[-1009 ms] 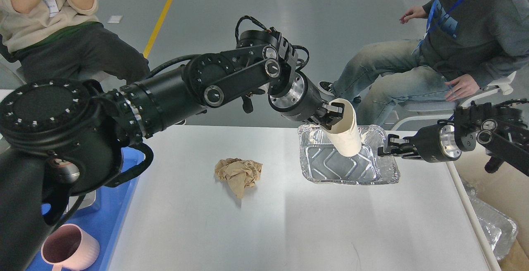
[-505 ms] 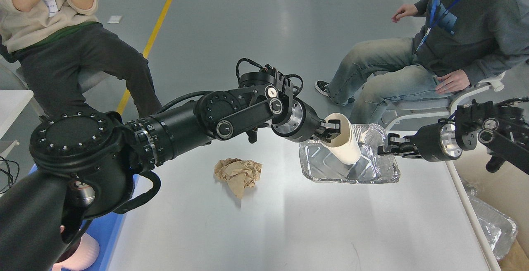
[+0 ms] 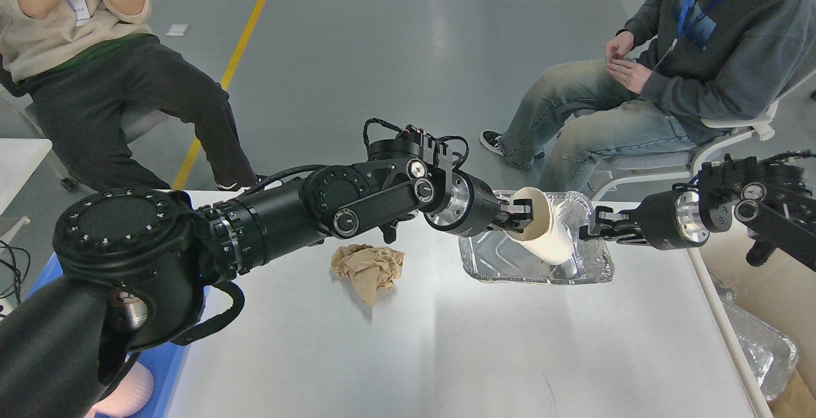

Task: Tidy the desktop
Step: 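Lower the paper cup into the foil tray and release it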

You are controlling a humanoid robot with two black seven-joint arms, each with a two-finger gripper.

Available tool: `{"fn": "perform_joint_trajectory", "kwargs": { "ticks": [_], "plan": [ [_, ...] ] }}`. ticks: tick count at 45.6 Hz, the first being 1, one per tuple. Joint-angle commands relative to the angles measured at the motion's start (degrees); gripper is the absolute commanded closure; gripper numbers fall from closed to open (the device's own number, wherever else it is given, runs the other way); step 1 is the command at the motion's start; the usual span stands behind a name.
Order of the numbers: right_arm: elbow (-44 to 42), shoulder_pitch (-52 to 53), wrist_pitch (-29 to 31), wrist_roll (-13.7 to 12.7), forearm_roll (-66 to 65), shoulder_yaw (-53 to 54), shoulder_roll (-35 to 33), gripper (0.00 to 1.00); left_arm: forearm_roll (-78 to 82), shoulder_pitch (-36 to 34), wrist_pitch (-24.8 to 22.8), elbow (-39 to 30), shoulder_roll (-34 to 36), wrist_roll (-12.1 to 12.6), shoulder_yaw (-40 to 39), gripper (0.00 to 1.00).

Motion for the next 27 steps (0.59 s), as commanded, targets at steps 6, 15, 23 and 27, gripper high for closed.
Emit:
{"fn": "perform_joint_trajectory", "kwargs": {
  "ticks": [6, 15, 23, 27],
  "plan": [
    [-0.09, -0.02, 0.00, 0.00, 0.00, 0.00, 0.17, 1.00, -0.54, -0.12, 0.72, -0.07, 0.07, -1.77, -0.96, 0.03],
    [-0.09, -0.02, 0.00, 0.00, 0.00, 0.00, 0.17, 1.00, -0.63, -0.21, 0.11, -0.15, 0.07, -1.60, -1.93, 0.03],
    [-0.09, -0.02, 0.00, 0.00, 0.00, 0.00, -0.09, 1.00, -0.55, -0.21, 0.28, -0.15, 0.07, -0.72, -1.76, 0.03],
    [-0.09, -0.02, 0.00, 0.00, 0.00, 0.00, -0.09, 1.00, -0.19, -0.12, 0.28, -0.15, 0.07, -0.72, -1.58, 0.03]
  ]
}}
